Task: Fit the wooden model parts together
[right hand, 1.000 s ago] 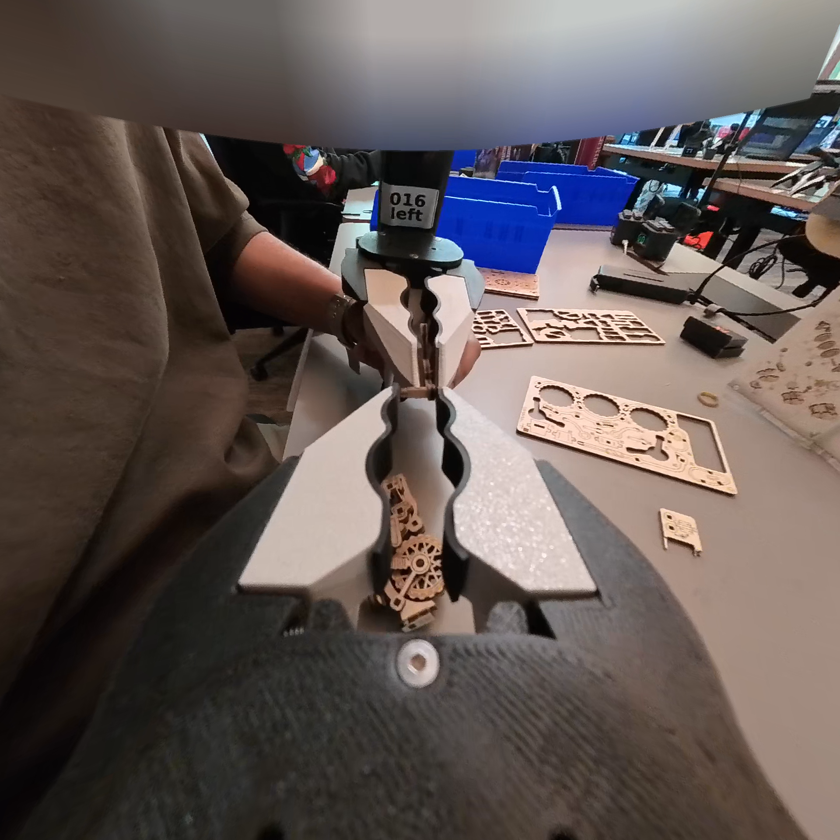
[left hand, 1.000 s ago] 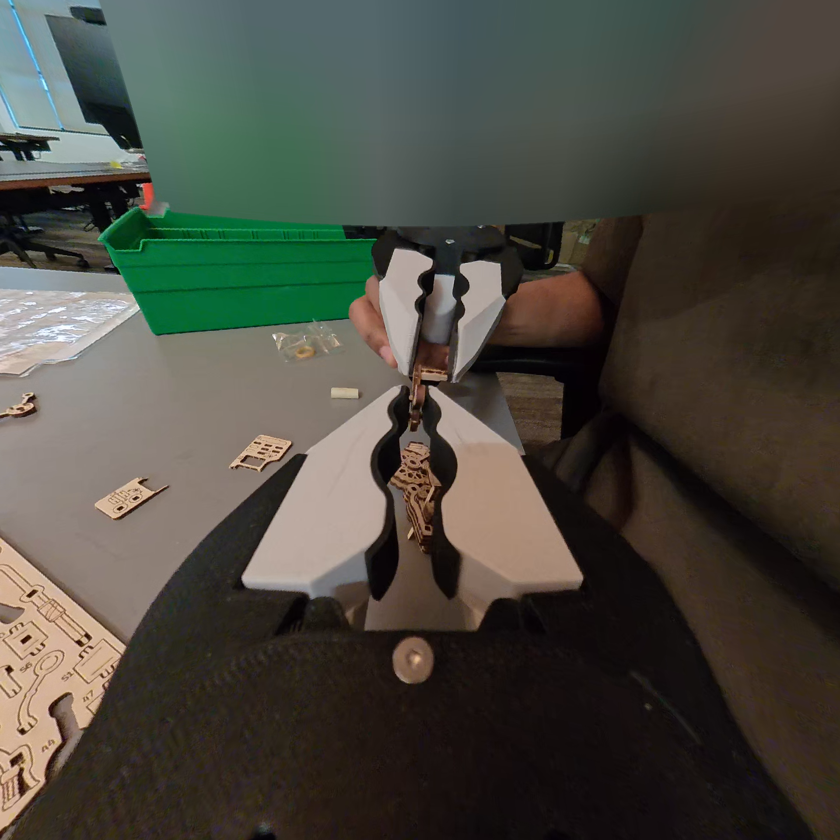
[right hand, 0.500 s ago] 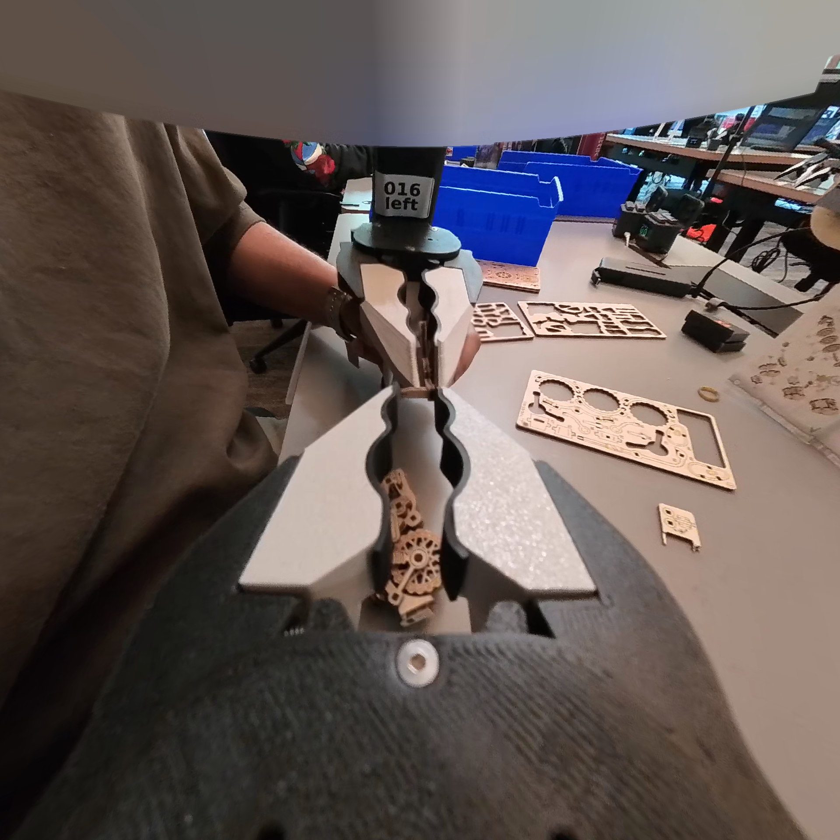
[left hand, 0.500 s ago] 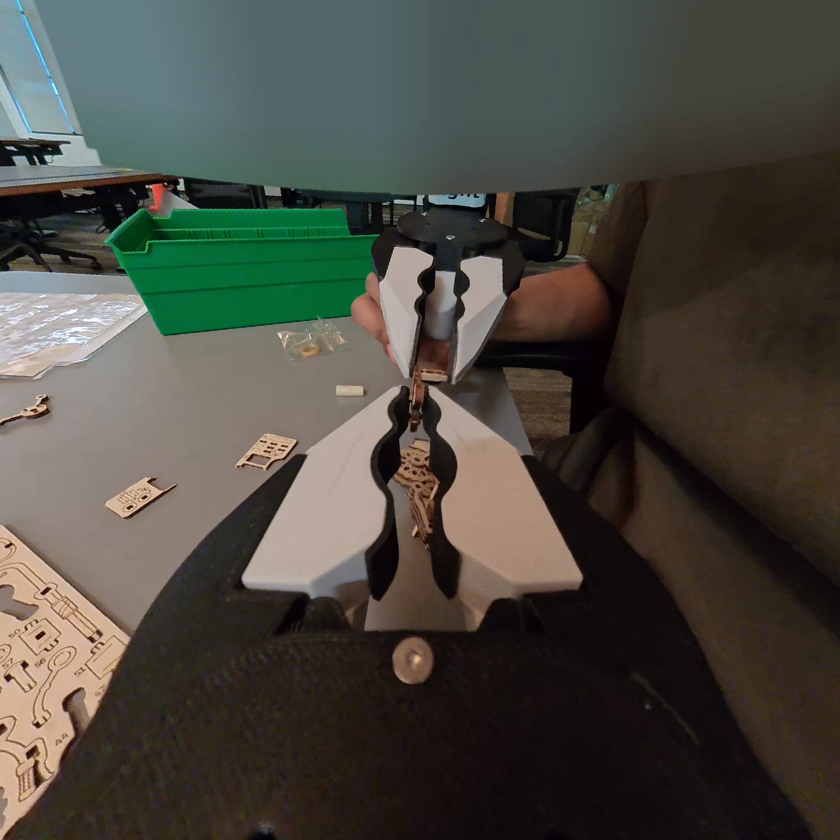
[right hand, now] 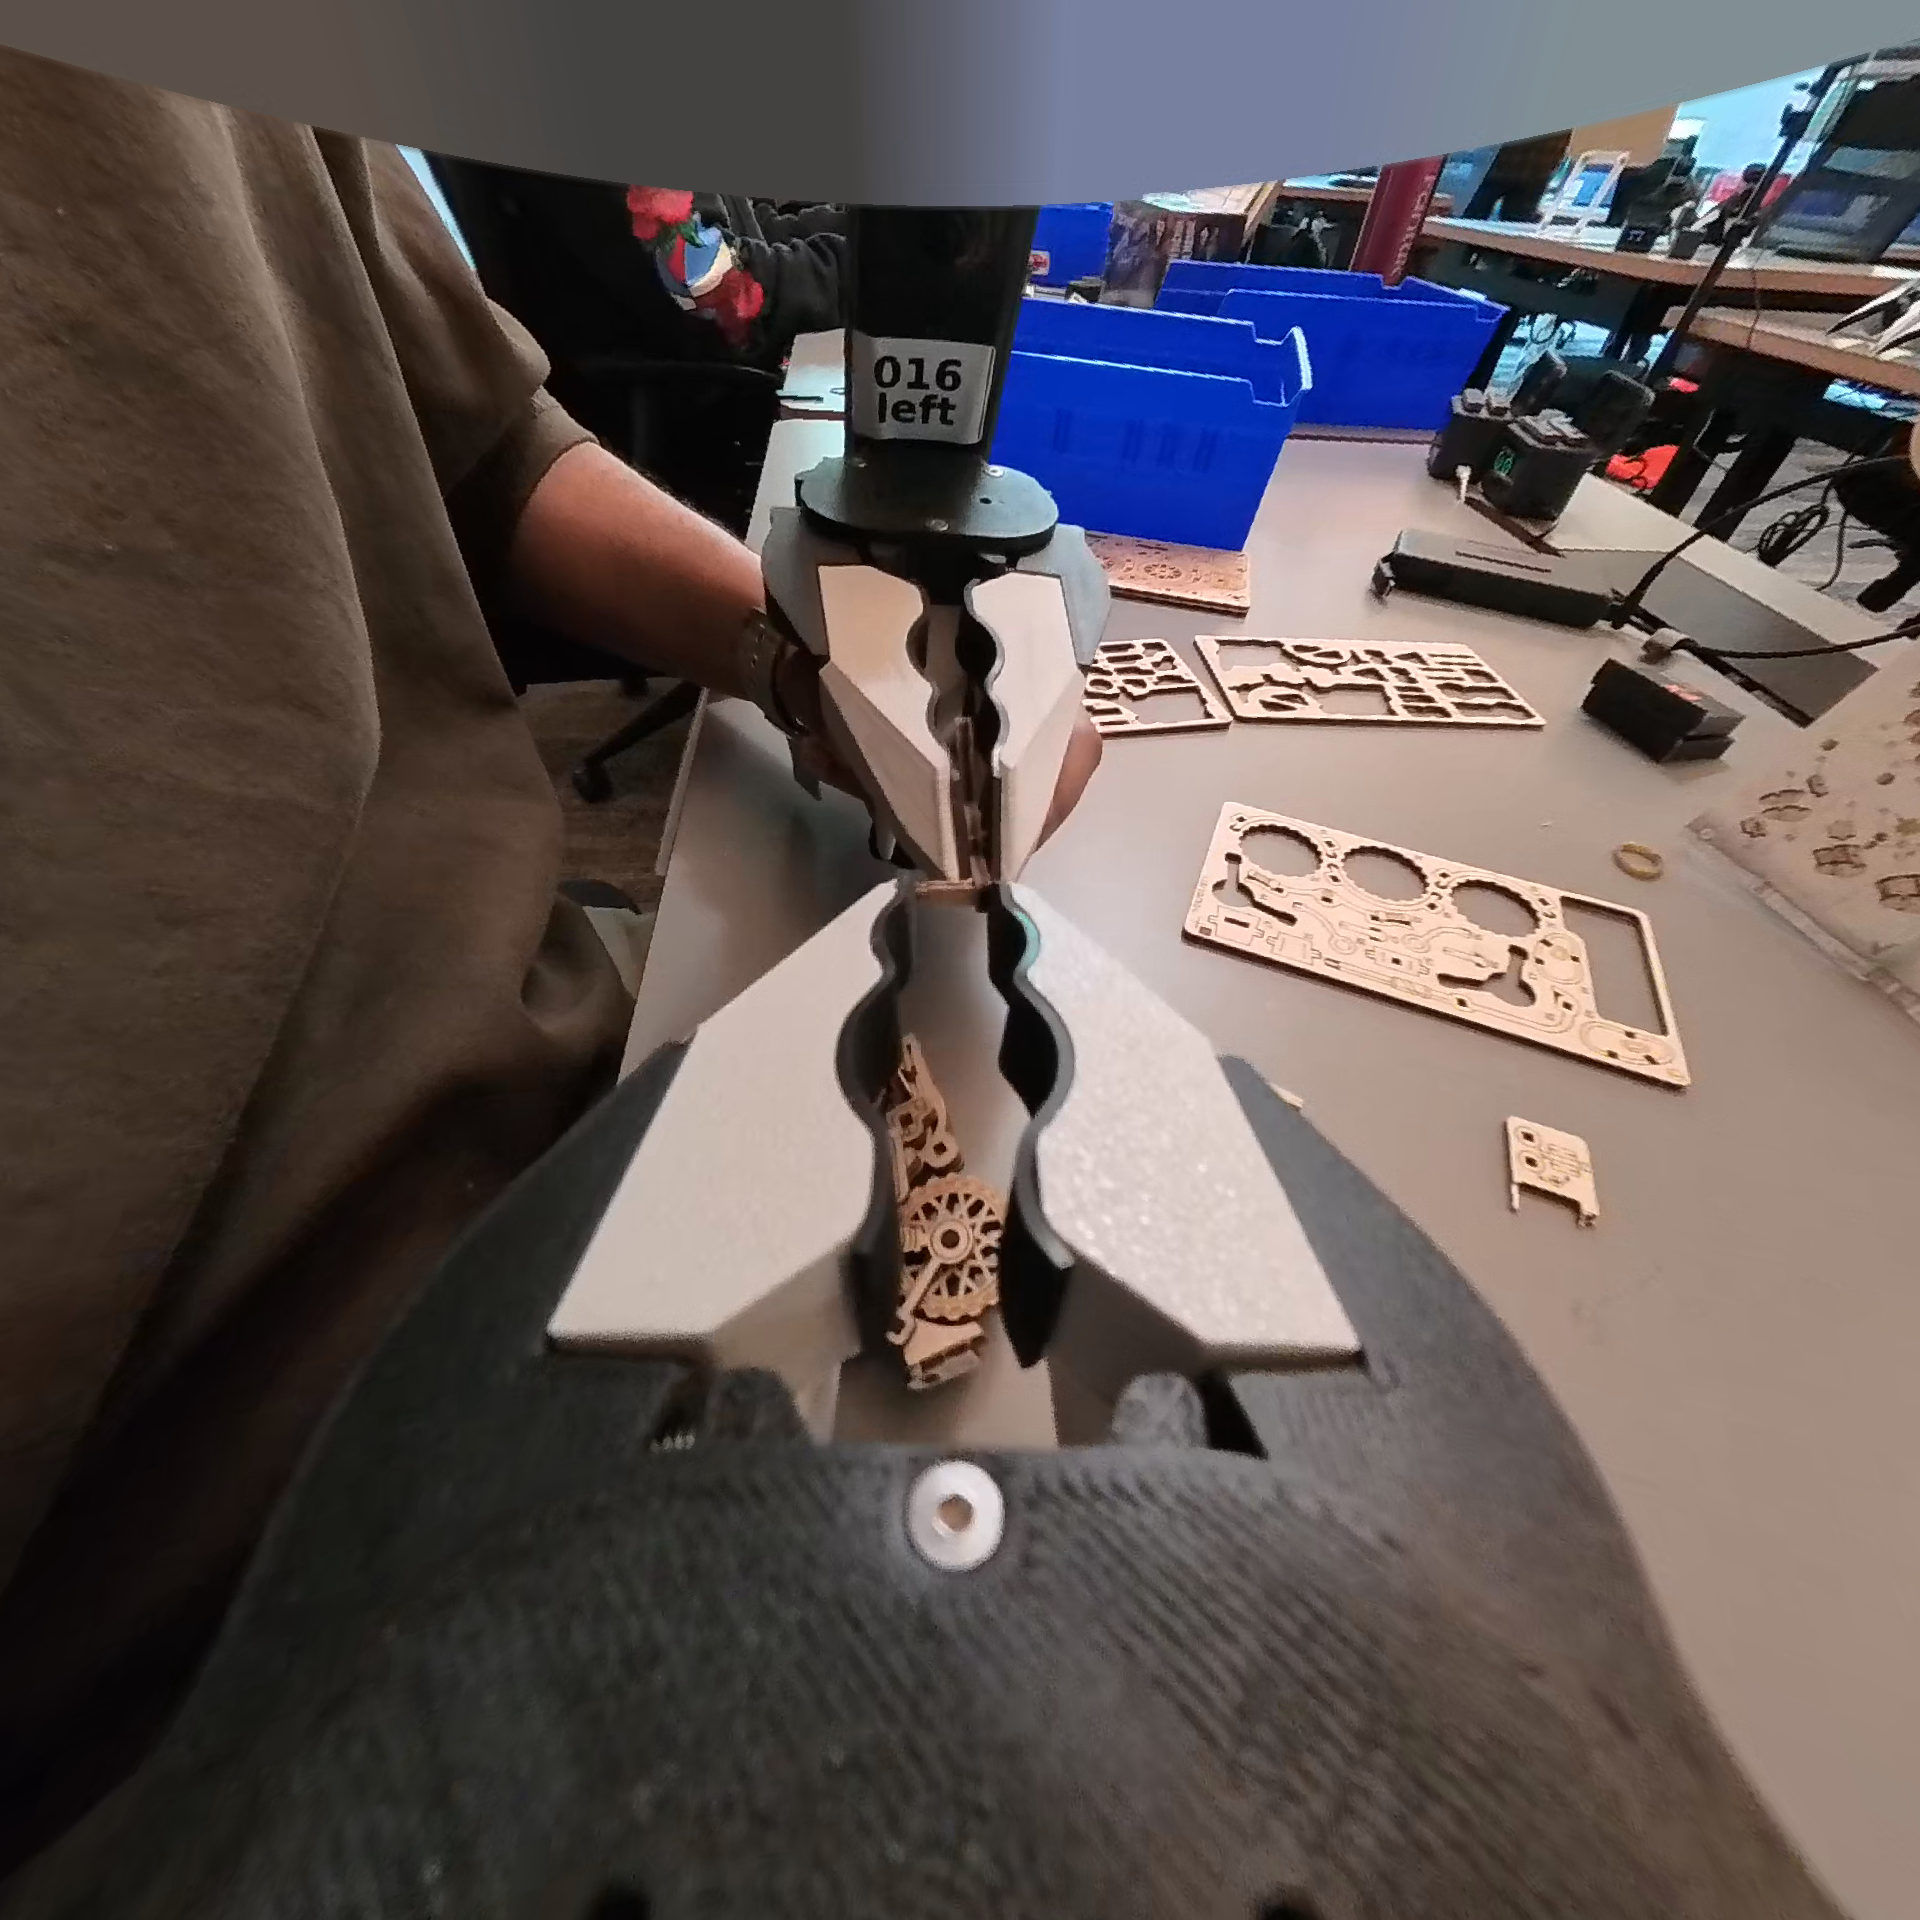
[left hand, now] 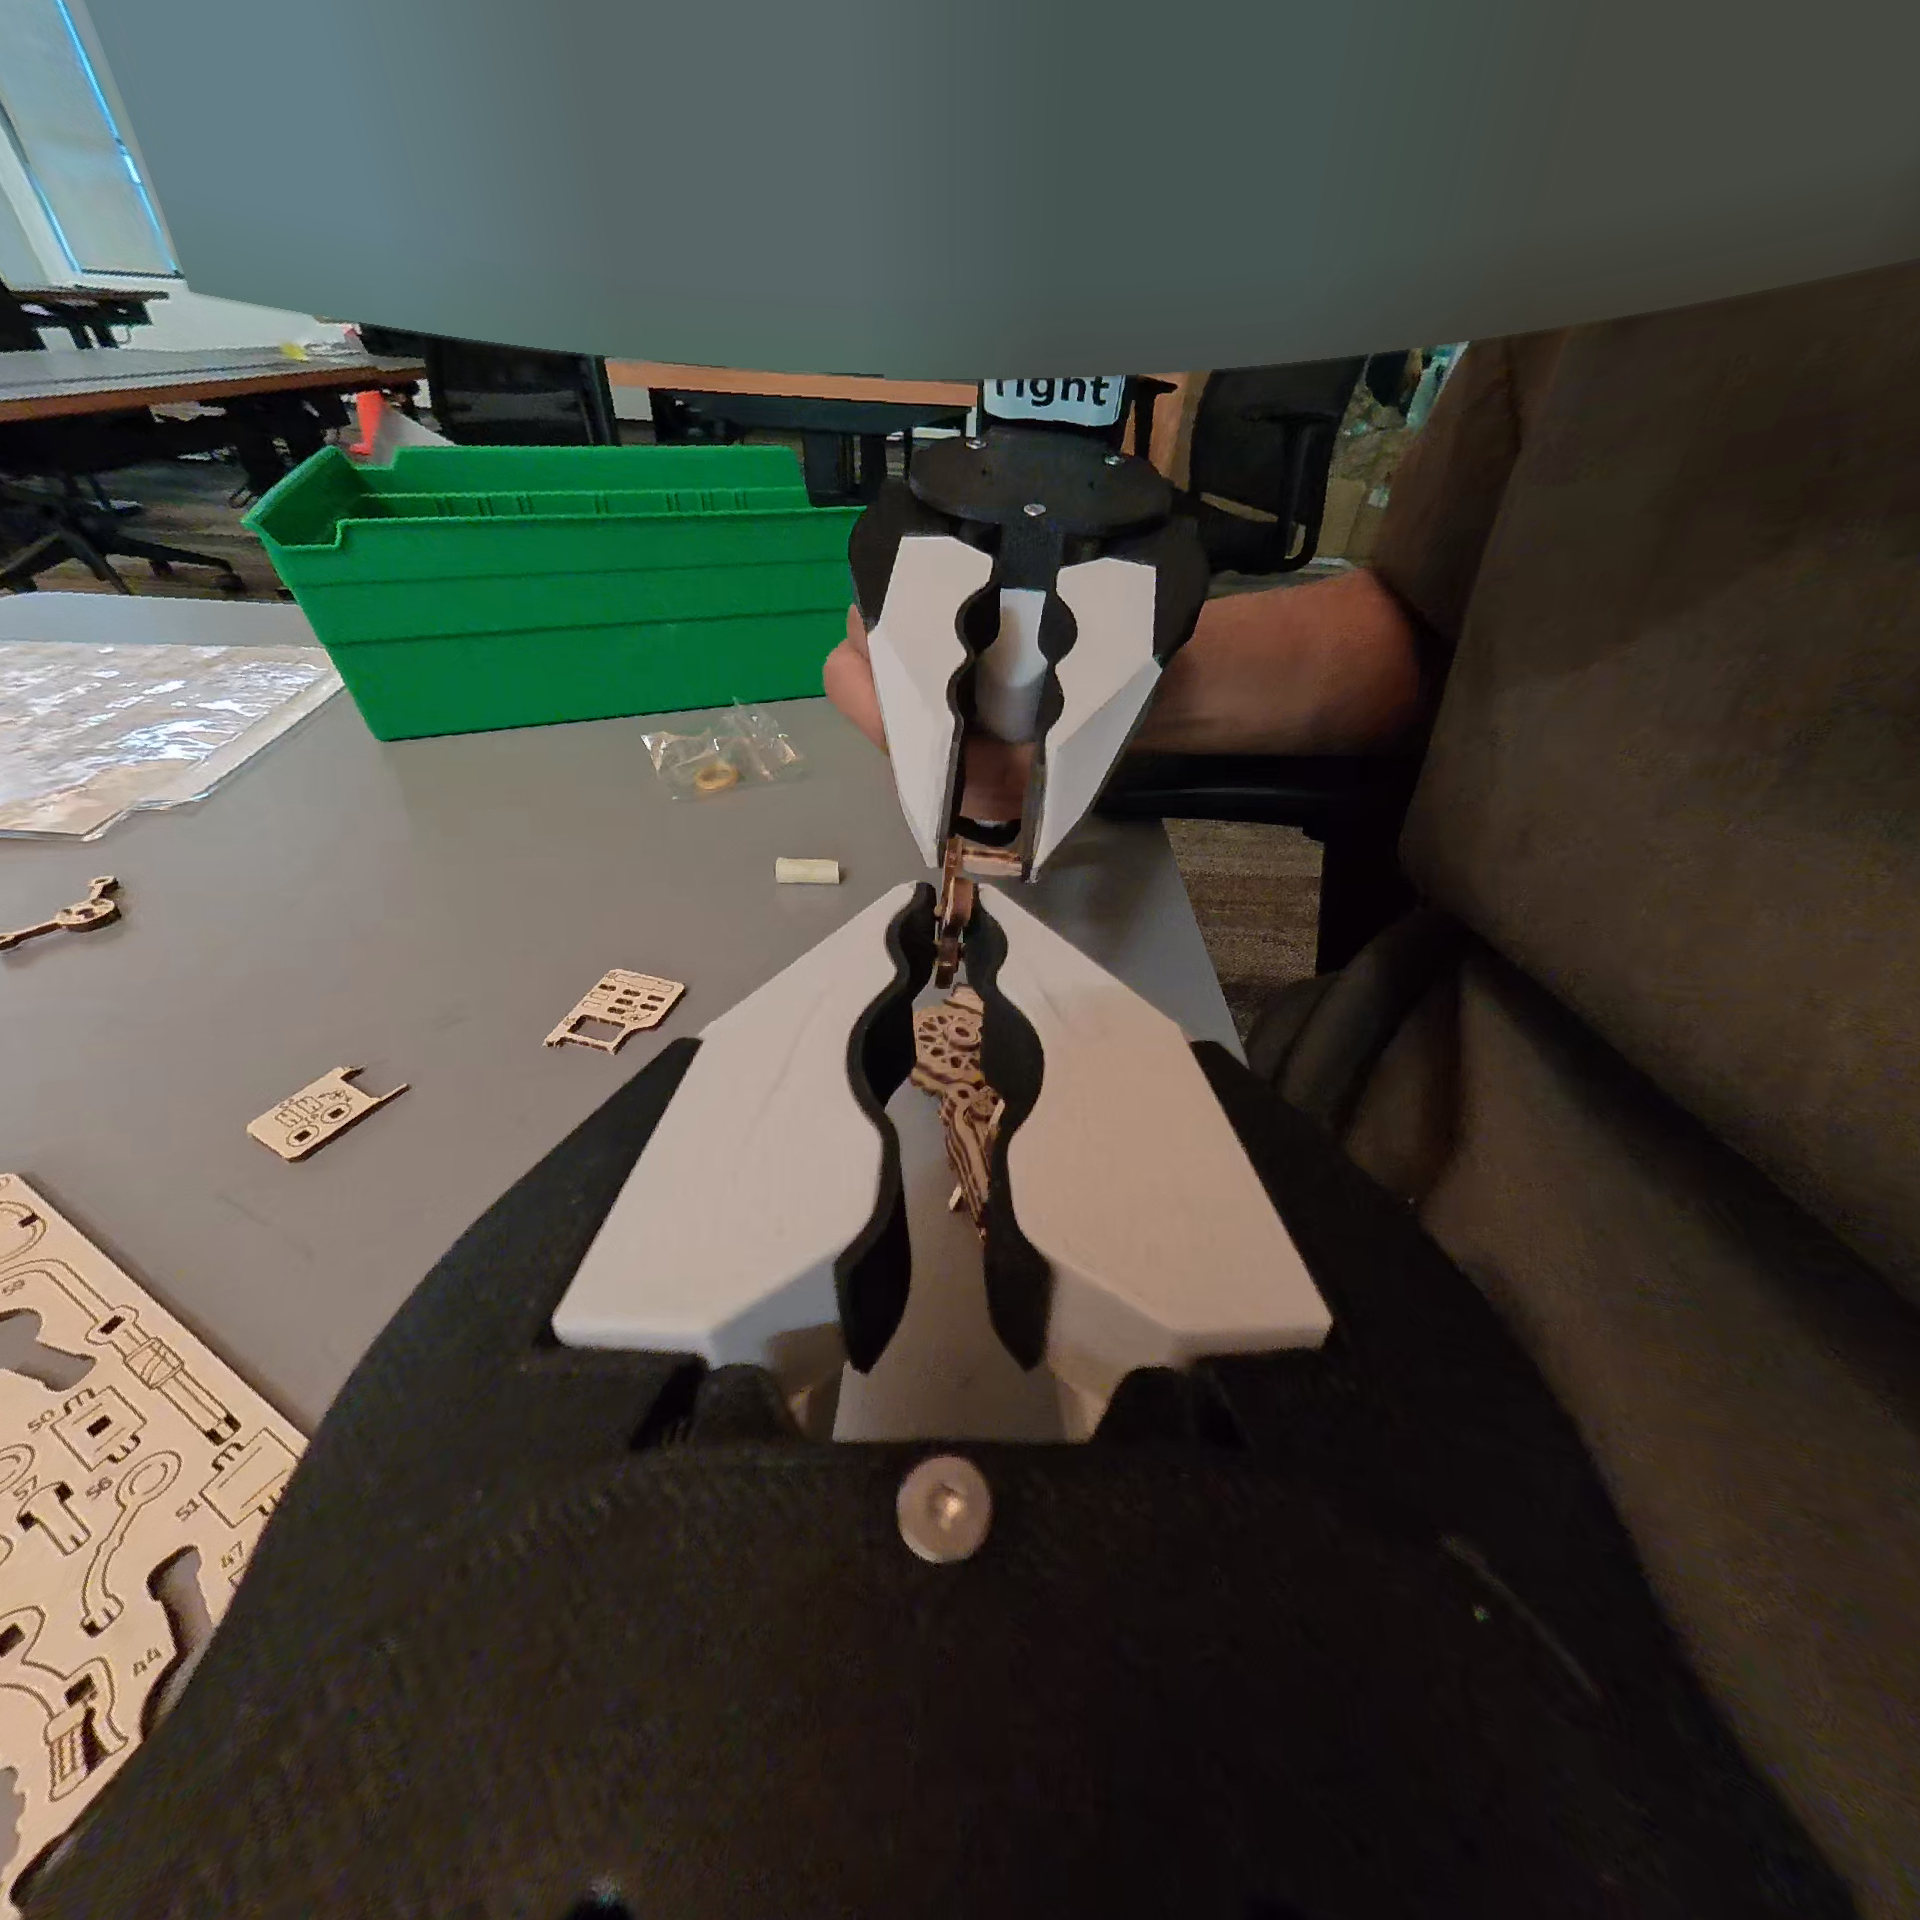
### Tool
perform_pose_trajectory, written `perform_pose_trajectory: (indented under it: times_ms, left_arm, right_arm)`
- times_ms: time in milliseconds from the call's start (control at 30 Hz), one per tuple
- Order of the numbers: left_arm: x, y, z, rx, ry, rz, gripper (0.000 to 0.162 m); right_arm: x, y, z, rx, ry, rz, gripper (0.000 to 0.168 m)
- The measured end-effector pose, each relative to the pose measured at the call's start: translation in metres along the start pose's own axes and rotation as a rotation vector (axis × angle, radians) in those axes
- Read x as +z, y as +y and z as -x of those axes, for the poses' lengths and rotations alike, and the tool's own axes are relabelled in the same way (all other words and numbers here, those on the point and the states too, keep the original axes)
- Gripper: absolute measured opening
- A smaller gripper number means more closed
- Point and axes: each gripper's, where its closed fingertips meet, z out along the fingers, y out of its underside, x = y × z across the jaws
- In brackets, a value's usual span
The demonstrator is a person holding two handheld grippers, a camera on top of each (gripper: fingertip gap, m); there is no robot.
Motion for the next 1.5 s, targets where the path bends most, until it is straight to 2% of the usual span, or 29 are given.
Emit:
perform_pose_trajectory:
  times_ms: [233,367,500,633,733,900,1167,1500]
  left_arm:
    - [0.0,0.0,0.0,-0.015,0.007,-0.005,0.0]
    - [-0.004,-0.007,0.006,-0.059,0.002,-0.041,0.001]
    - [-0.007,-0.014,0.011,-0.124,-0.003,-0.101,0.001]
    - [-0.015,-0.025,0.016,-0.219,0.014,-0.196,0.001]
    - [-0.017,-0.032,0.015,-0.257,0.043,-0.247,0.001]
    - [-0.013,-0.026,0.012,-0.195,0.03,-0.211,0.001]
    - [-0.011,-0.028,0.005,-0.2,0.06,-0.224,0.001]
    - [-0.015,-0.041,0.009,-0.408,0.121,-0.345,0.001]
  right_arm:
    - [0.0,-0.001,-0.001,0.034,-0.02,0.002,0.014]
    - [0.001,-0.009,-0.006,0.039,0.028,-0.084,0.014]
    - [-0.009,-0.019,-0.019,0.042,0.12,-0.187,0.032]
    - [-0.019,-0.03,-0.028,0.153,0.108,-0.283,0.037]
    - [-0.016,-0.033,-0.023,0.152,0.097,-0.295,0.038]
    - [-0.003,-0.032,-0.005,0.055,0.078,-0.268,0.035]
    - [-0.003,-0.032,-0.005,0.062,0.087,-0.271,0.031]
    - [-0.002,-0.03,-0.008,0.082,0.093,-0.269,0.028]
